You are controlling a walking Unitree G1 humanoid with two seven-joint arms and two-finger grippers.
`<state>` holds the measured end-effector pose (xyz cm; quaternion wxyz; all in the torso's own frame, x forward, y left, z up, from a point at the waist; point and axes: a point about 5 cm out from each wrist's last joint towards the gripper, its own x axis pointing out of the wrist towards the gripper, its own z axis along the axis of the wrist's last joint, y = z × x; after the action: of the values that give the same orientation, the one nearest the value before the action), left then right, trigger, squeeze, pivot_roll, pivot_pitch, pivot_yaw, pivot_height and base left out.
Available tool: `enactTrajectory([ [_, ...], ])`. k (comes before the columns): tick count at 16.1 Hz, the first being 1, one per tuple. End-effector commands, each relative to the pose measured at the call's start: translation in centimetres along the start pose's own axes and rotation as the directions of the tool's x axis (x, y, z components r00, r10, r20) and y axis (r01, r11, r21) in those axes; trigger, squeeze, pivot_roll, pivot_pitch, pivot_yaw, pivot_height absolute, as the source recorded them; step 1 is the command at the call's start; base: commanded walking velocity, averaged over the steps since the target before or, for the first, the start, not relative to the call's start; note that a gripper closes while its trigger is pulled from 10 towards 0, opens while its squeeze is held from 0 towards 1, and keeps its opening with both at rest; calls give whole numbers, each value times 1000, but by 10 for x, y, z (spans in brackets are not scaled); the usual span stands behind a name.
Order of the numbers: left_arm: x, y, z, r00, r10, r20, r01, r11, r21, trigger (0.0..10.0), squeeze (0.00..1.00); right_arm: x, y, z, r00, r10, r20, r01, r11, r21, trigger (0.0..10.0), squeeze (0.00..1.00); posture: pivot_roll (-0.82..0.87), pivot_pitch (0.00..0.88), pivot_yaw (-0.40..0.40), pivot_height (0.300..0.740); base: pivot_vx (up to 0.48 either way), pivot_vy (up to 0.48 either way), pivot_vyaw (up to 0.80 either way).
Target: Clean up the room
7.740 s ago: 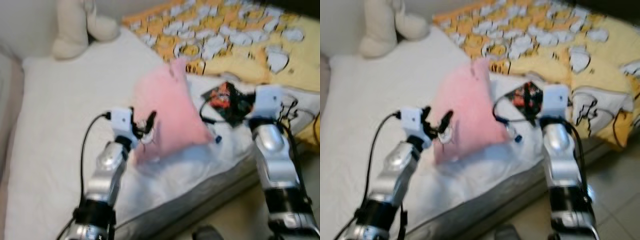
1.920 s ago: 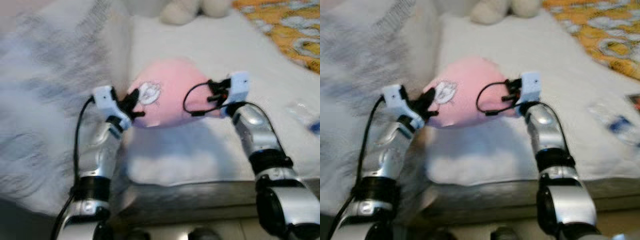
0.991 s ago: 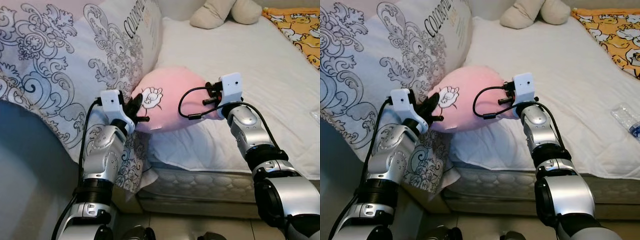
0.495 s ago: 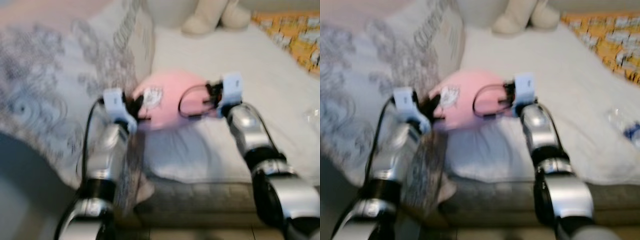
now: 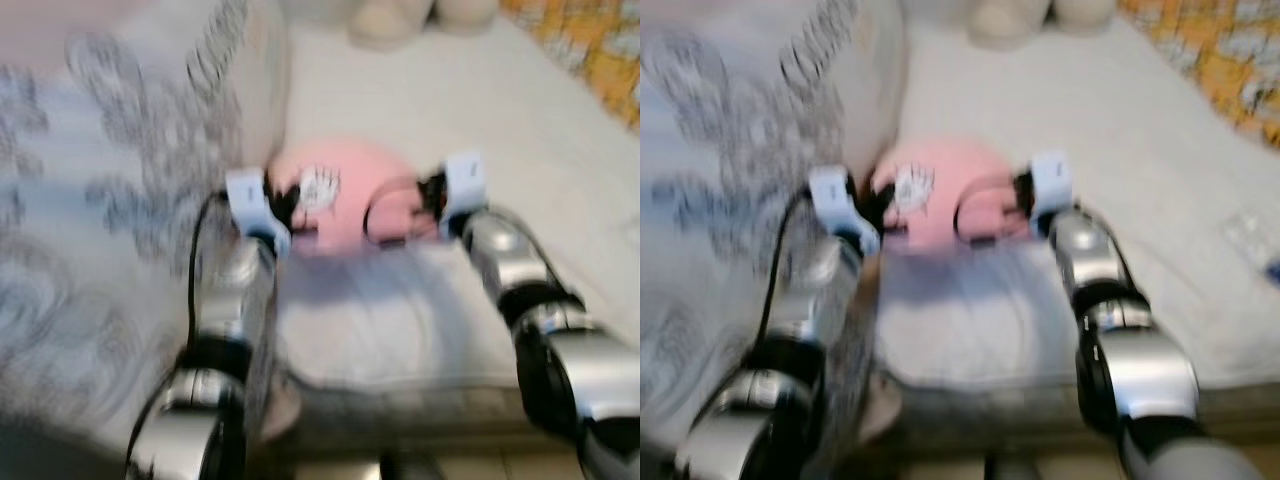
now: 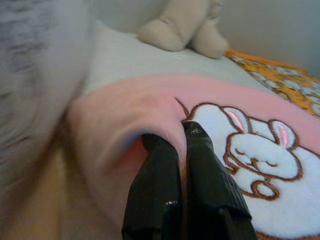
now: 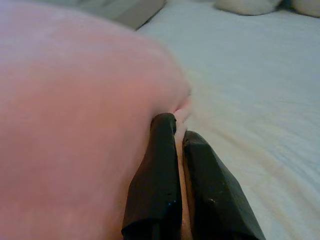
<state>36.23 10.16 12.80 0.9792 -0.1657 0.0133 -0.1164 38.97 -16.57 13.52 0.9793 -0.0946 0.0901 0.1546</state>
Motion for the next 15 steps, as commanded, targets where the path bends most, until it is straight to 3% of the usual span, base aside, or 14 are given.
enactTrajectory([
  [1,-3,16,-6,997,81,-13,-81,997,0,0,0,4,13,1,998,54,-22,-55,997,-46,10000,0,-116,6,95,740,0,0,0],
  [6,-10,1,-37,991,98,-86,-101,994,-34,0,0,-5,17,-30,983,122,-137,-138,984,-114,10000,0,-118,58,104,740,0,0,0],
  [8,-16,-17,-53,990,72,-120,-82,994,-76,0,0,-14,6,-46,972,117,-205,-152,974,-166,10000,0,-113,65,105,740,0,0,0],
  [11,-21,-47,-69,986,9,-164,-32,990,-141,0,0,-21,-12,-47,969,72,-235,-126,966,-227,10000,0,-114,65,102,740,0,0,0],
  [12,-22,-54,-73,984,-3,-180,-24,988,-150,5608,0,-22,-15,-46,969,65,-237,-125,961,-246,10000,0,-114,65,102,740,0,0,0],
  [13,-23,-56,-74,983,-10,-186,-18,989,-150,10000,0,-22,-16,-46,969,64,-237,-124,960,-249,10000,0,-120,61,99,740,0,0,0],
  [15,-23,-60,-75,981,-22,-195,-8,988,-152,10000,0,-22,-21,-43,970,49,-238,-114,957,-268,10000,0,-121,58,98,740,0,0,0],
])
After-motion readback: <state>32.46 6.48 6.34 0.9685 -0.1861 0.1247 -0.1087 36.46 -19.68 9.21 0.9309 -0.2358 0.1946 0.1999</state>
